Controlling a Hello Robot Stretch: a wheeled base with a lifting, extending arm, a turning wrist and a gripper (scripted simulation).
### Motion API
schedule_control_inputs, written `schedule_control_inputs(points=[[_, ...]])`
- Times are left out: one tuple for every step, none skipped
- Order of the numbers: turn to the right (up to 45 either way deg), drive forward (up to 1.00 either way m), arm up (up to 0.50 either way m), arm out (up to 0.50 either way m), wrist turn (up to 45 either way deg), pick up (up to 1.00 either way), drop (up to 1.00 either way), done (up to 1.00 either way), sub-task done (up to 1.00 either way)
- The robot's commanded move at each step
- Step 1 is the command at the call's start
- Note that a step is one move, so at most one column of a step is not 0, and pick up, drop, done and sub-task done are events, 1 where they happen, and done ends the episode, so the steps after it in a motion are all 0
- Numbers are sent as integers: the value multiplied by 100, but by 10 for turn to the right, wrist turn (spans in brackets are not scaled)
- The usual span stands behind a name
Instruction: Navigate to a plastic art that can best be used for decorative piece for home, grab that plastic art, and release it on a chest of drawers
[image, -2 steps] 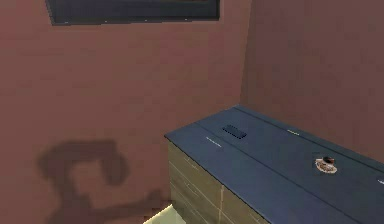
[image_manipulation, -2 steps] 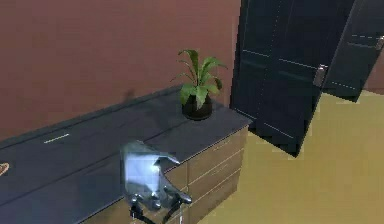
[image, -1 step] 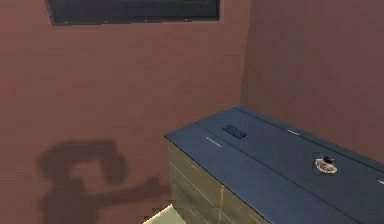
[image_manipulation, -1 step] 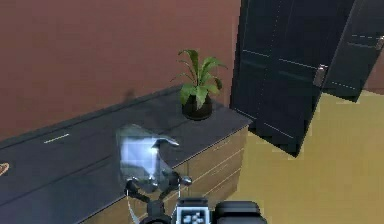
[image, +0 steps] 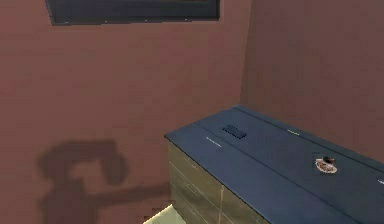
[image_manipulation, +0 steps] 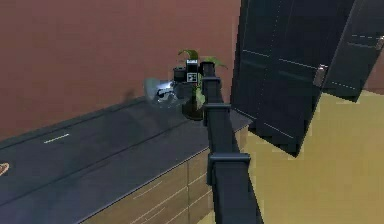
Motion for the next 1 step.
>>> schedule_control_inputs(points=[[0,0,0,0,-450,0,0,0,0]])
